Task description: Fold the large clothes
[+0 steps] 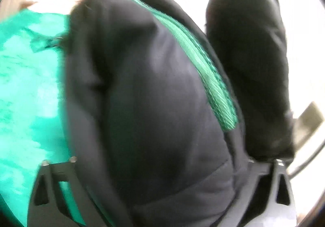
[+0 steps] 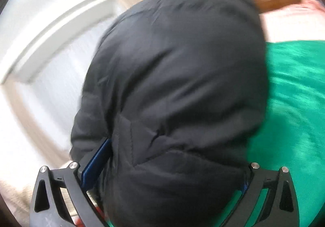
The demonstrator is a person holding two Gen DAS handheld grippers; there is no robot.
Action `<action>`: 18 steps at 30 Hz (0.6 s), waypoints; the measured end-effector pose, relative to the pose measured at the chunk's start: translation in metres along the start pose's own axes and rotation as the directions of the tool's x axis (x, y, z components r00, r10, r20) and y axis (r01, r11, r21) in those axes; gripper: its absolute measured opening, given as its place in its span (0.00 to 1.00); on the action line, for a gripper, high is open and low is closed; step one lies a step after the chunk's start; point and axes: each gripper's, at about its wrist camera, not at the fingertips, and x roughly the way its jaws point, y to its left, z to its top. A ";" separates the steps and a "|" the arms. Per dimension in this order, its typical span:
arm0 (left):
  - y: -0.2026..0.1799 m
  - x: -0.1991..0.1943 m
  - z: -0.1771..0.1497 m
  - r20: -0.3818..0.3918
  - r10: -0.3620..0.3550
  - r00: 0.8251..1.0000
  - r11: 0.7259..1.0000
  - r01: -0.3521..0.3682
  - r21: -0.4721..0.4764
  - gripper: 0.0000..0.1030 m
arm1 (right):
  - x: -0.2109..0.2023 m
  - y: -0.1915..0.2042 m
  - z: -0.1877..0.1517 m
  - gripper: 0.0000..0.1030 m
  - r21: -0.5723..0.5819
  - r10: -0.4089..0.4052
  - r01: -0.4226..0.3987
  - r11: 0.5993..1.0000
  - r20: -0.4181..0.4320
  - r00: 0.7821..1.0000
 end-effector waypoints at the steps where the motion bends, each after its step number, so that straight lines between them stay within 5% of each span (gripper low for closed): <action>1: 0.017 0.015 -0.009 -0.048 0.110 0.993 0.994 -0.111 -0.009 0.99 | -0.004 -0.012 -0.005 0.99 0.027 -0.069 0.069 0.997 0.005 0.998; 4: 0.056 0.018 -0.044 -0.118 0.229 0.966 0.969 -0.238 -0.066 0.92 | -0.031 -0.049 -0.035 0.99 0.109 -0.223 0.221 0.969 0.005 0.975; 9: 0.035 -0.030 -0.082 -0.020 0.347 0.938 0.937 -0.347 -0.024 0.94 | -0.070 -0.031 -0.088 0.99 0.013 -0.380 0.380 0.925 -0.002 0.925; 13: -0.008 -0.075 -0.084 0.156 0.484 0.861 0.864 -0.499 0.071 0.99 | -0.098 0.002 -0.101 0.99 -0.055 -0.434 0.437 0.898 0.057 0.899; 15: -0.015 -0.124 -0.084 0.231 0.513 0.827 0.836 -0.542 0.087 1.00 | -0.116 0.020 -0.107 0.99 -0.062 -0.443 0.452 0.890 0.123 0.888; 18: -0.055 -0.144 -0.086 0.333 0.555 0.762 0.788 -0.610 0.082 1.00 | -0.144 0.050 -0.114 0.99 -0.075 -0.459 0.482 0.873 0.211 0.863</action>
